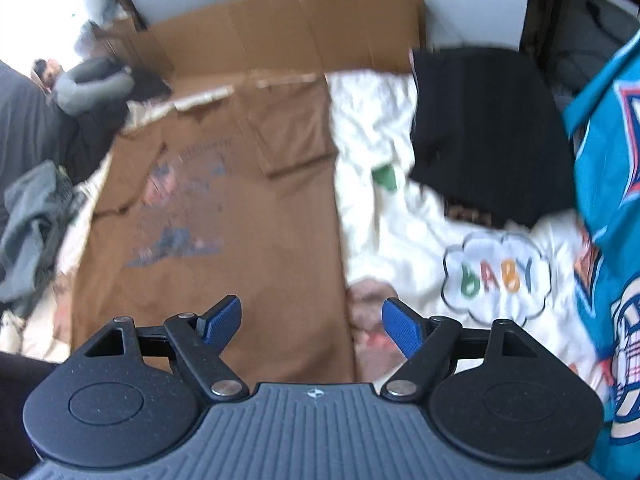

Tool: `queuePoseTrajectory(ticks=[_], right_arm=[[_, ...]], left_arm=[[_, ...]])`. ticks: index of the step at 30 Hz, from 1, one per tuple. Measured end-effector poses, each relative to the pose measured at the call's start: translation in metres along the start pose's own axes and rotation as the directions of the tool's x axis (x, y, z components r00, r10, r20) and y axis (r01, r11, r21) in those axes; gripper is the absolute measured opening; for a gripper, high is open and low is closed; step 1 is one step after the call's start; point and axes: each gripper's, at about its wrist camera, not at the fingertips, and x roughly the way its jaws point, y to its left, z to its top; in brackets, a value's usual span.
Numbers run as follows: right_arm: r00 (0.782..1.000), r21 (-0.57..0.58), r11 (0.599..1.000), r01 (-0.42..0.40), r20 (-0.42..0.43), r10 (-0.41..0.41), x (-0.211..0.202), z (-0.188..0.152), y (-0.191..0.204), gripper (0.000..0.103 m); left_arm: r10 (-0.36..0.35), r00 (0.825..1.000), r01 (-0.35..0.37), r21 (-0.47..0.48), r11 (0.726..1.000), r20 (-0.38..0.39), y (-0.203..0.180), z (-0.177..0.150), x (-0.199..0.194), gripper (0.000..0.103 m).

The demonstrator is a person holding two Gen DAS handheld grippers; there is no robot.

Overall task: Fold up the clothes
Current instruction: 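Move both open grippers to the shirt hem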

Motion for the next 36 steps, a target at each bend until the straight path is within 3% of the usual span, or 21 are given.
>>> queuePoseTrajectory(ticks=[6, 11, 18, 26, 29, 32, 36], right_arm=[[0.992, 0.026, 1.000, -0.003, -0.127, 0.006, 0.057, -0.024, -0.016, 0.071], [0.981, 0.053, 0.998, -0.018, -0.191, 0.028, 0.099, -0.036, -0.024, 0.071], [0.962, 0.100, 0.994, -0.050, -0.264, 0.075, 0.152, -0.056, -0.034, 0.071], [0.943, 0.062, 0.997, -0.051, -0.326, 0.069, 0.176, -0.073, -0.036, 0.068], [0.942, 0.041, 0.998, -0.045, -0.332, 0.056, 0.178, -0.074, -0.041, 0.068], [0.939, 0.019, 0.999, -0.049, -0.341, 0.053, 0.181, -0.073, -0.045, 0.066], [0.935, 0.029, 0.998, -0.060, -0.348, 0.067, 0.183, -0.074, -0.052, 0.058]], left_arm=[[0.015, 0.999, -0.016, -0.028, 0.999, -0.045, 0.006, -0.011, 0.048, 0.073], [0.026, 0.993, -0.028, -0.018, 0.999, -0.115, 0.009, -0.017, 0.092, 0.067], [0.058, 0.978, -0.060, -0.003, 0.998, -0.203, 0.012, -0.025, 0.140, 0.067], [0.058, 0.946, -0.068, -0.019, 0.998, -0.320, 0.025, -0.050, 0.180, 0.048], [0.032, 0.938, -0.047, -0.034, 0.998, -0.346, 0.024, -0.058, 0.188, 0.047], [0.038, 0.929, -0.035, 0.016, 0.999, -0.368, 0.018, -0.058, 0.198, 0.046], [0.029, 0.921, -0.030, 0.004, 1.000, -0.389, 0.019, -0.059, 0.210, 0.047]])
